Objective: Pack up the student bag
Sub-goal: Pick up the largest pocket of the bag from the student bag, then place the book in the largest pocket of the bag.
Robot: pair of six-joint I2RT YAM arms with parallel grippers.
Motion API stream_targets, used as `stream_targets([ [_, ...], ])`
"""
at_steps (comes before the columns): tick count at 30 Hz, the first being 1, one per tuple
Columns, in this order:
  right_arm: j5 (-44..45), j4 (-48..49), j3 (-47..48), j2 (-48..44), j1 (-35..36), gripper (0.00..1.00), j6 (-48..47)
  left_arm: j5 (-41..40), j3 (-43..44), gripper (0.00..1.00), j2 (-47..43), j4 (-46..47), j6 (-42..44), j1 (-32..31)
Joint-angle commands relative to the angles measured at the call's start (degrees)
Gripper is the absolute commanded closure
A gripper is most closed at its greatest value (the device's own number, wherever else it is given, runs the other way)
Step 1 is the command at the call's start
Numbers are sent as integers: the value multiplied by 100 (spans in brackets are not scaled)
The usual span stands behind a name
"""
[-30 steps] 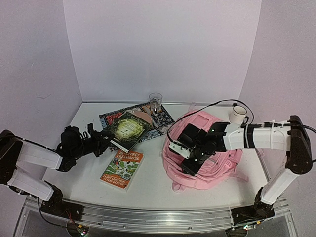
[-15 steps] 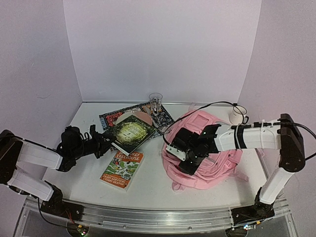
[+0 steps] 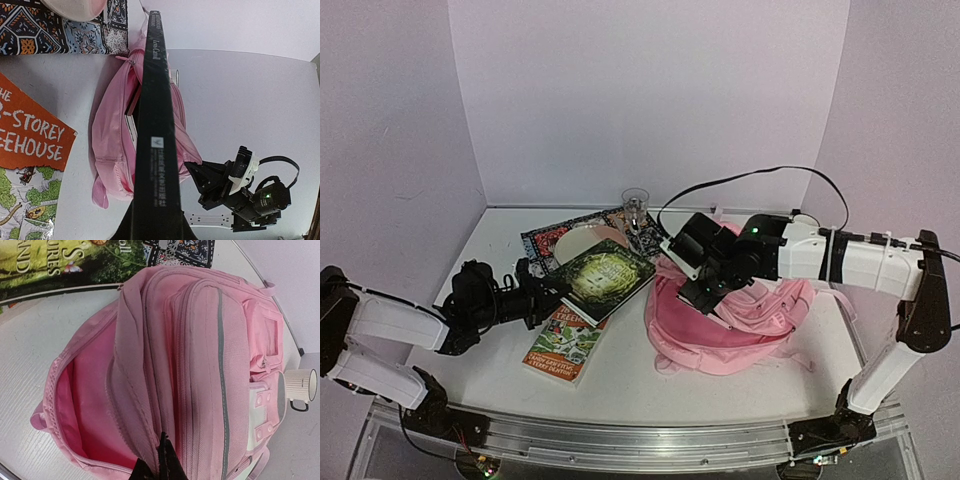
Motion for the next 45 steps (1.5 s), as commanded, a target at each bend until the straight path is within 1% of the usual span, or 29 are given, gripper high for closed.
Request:
stream_targets([
  [1,611,191,557,-275,-10,100,253,269,316,100,-197,547,-142,-259],
  [4,674,231,722,-265,-10,100,271,313,379,100,-121,525,-210,-417],
  [7,858,229,862,-182,-8,100,301,136,168,100,-437,480,-325,-446],
  [10,919,224,862,-99,-24,100,371,-275,22,100,-1085,-37,-208,-436],
  [13,963,223,774,-35,-116,100,527,-391,115,100,-1535,-596,37,-421],
  [15,944,220,794,-7,-185,100,629,-395,136,100,-1680,-735,34,-417],
  [17,847,236,888,1,-200,100,671,-220,174,100,-1620,-777,5,-422],
  [20,513,380,1025,13,-200,100,536,57,289,100,-1289,-775,-36,-493],
  [23,203,564,1067,-59,-201,100,435,138,504,100,-1011,-778,21,-654],
  [27,-220,868,1042,-212,-201,100,362,-24,917,100,-612,-761,222,-969],
  [33,-723,1147,970,-317,-199,100,410,-125,1582,100,11,-610,384,-1239],
  [39,-1159,1461,810,-443,-196,100,521,-146,2203,100,979,-141,374,-1471],
  [45,-1437,1689,742,-484,-198,100,644,-583,2820,100,1950,111,419,-1665],
])
